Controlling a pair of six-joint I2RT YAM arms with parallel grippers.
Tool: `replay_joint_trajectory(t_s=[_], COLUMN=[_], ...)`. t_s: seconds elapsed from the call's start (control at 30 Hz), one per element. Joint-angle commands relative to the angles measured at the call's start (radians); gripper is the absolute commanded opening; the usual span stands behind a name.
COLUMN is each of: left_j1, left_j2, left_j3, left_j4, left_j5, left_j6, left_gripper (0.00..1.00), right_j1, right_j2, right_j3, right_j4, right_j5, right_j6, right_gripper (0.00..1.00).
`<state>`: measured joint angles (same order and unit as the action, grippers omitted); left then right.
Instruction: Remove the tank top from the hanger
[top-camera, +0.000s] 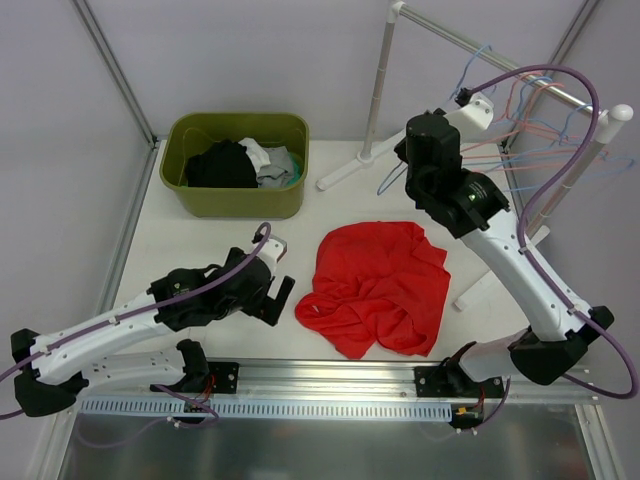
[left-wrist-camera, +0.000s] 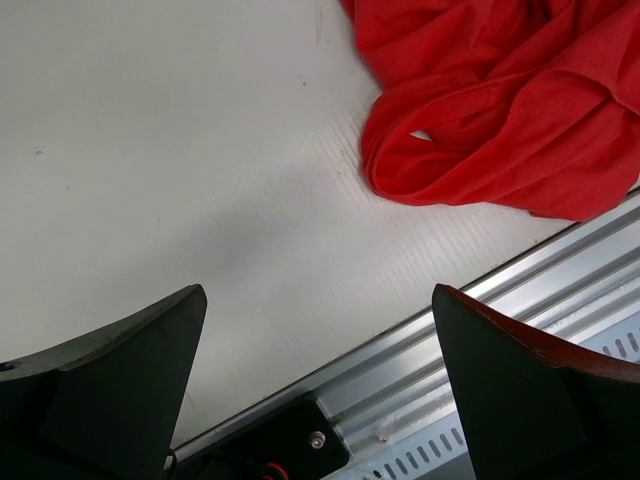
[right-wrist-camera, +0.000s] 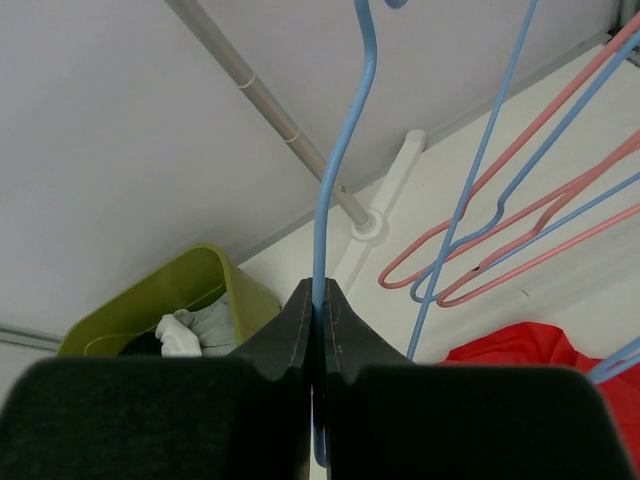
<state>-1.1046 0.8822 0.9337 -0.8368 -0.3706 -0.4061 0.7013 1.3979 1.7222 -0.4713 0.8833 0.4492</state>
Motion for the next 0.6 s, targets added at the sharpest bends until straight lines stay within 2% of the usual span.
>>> replay_joint_trajectory(t_s=[0.0, 0.13, 0.33, 0.43, 0.57], left_j1=[0.003, 0.003, 0.003, 0.003, 0.003], left_j2=[-0.035, -0.061, -0.091, -0.094, -0.086], left_j3=[-0.004, -0.009, -0.016, -0.018, -0.018], left_j4=[-0.008, -0.008, -0.008, -0.007, -0.008], left_j5=[-0.01, -0.024, -0.04, -0.042, -0.044], left_j6=[0.009, 0.001, -0.008, -0.01, -0.013], left_gripper=[0.99, 0.99, 0.99, 0.99, 0.99], right_j1=[0.03, 0.055, 0.124, 0.13, 0.054], right_j2=[-0.043, -0.063, -0.097, -0.126, -0.073], right_j3=[0.019, 0.001, -0.038, -0.085, -0.064], right_j4=[-0.009, -0.033, -0.067, -0.06, 0.037], right_j5=[0.203, 0.223, 0.342, 0.33, 0.085], right_j6=[0.011, 0.043, 0.072, 0.114, -0.01], right_gripper=[0.0, 0.01, 0.0, 0.0, 0.0])
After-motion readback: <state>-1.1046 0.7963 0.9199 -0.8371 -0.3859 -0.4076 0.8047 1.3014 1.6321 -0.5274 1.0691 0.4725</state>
